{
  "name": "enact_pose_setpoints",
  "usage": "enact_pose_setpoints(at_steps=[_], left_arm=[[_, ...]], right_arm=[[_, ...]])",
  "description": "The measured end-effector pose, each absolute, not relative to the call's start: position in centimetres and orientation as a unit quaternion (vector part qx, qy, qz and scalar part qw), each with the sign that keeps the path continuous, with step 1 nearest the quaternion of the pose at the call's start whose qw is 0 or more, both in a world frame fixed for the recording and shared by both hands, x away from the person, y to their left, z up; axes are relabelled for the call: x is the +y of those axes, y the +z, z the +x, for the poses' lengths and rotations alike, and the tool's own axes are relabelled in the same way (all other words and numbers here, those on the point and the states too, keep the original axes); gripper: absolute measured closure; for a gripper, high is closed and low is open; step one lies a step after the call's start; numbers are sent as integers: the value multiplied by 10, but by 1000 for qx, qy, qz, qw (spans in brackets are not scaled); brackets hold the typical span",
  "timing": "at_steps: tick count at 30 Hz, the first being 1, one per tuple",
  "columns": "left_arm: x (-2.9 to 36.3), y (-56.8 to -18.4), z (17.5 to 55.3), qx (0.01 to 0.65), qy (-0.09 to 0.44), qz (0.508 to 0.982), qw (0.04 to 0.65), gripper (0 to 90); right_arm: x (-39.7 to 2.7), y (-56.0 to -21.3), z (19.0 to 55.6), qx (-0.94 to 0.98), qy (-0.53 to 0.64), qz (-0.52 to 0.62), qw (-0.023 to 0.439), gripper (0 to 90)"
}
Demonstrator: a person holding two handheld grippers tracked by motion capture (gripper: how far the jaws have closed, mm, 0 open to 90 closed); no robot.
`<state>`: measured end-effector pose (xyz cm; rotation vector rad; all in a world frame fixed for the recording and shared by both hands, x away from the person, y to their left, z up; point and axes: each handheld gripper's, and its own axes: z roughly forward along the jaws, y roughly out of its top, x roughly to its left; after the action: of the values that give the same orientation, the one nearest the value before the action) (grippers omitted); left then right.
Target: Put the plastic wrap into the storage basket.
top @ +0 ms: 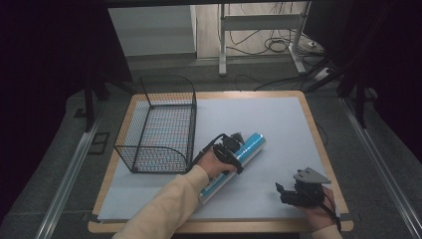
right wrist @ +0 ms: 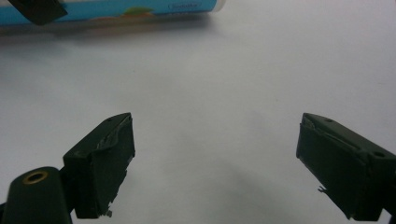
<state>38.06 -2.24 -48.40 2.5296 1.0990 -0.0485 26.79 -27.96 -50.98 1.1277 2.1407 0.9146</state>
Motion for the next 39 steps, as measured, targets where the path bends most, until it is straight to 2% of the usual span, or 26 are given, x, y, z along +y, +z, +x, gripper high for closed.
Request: enact_pose_setpoints(at_steps=[39], left_arm=[[-9,-427,386,365,9,910,196,314]], right_arm=[[-282,-510,269,793,342,423,275,120]])
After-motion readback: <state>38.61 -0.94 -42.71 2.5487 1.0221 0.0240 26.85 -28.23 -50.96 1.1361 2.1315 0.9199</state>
